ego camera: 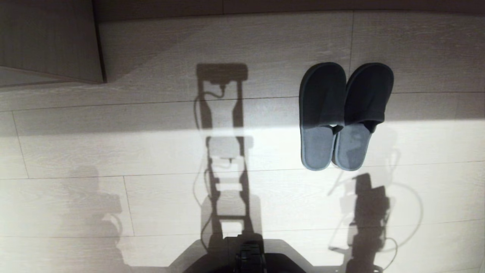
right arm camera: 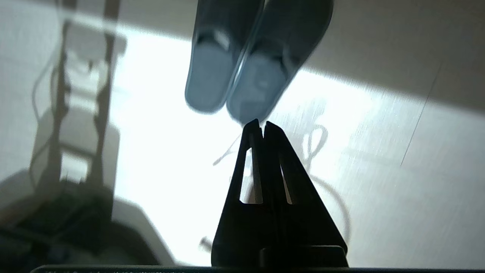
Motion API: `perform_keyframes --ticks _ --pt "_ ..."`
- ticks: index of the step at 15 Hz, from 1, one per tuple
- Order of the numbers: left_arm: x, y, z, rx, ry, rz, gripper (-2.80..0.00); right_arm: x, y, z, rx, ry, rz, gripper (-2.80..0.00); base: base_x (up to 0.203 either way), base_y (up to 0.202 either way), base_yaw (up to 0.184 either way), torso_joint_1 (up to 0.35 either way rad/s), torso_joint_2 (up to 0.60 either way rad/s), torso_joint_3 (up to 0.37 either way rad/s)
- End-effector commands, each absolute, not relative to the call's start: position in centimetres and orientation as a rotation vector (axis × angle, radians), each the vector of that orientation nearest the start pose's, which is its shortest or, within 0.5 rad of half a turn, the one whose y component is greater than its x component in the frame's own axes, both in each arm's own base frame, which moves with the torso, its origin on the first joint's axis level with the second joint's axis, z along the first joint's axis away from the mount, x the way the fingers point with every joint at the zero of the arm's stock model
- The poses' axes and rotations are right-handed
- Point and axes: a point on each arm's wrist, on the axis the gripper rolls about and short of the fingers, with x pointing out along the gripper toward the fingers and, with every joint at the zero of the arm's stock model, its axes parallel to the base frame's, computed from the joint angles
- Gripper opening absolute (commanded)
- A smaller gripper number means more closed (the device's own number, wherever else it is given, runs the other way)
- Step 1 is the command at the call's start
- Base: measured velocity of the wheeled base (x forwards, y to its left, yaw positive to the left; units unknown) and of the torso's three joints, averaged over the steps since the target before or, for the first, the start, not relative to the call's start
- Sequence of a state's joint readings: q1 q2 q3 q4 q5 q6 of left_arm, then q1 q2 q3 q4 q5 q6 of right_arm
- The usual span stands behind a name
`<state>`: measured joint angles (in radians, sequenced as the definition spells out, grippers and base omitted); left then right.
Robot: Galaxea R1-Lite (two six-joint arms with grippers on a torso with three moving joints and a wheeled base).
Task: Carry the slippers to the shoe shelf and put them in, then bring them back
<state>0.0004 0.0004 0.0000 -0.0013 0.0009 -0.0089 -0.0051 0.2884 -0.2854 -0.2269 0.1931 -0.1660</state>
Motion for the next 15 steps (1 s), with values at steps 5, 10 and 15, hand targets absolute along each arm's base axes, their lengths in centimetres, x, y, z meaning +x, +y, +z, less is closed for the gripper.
perform_keyframes --ticks 5,10,15 --pt "-2.3 0.0 7.6 -0.009 -0.002 0.002 -2.8 -2.5 0.3 9.8 -0.163 -0.17 0.146 -2.8 0.0 0.0 0.0 0.0 0.0 0.0" --pt "-2.3 0.0 7.6 -0.009 -0.003 0.002 -2.8 -2.3 0.0 7.6 -0.098 -0.004 0.032 -2.8 0.0 0.0 0.0 0.0 0.0 0.0" --pt "-2.3 0.0 7.6 -0.012 -0.002 0.003 -2.8 -2.3 0.0 7.6 -0.056 -0.002 0.033 -2.8 0.0 0.0 0.0 0.001 0.0 0.029"
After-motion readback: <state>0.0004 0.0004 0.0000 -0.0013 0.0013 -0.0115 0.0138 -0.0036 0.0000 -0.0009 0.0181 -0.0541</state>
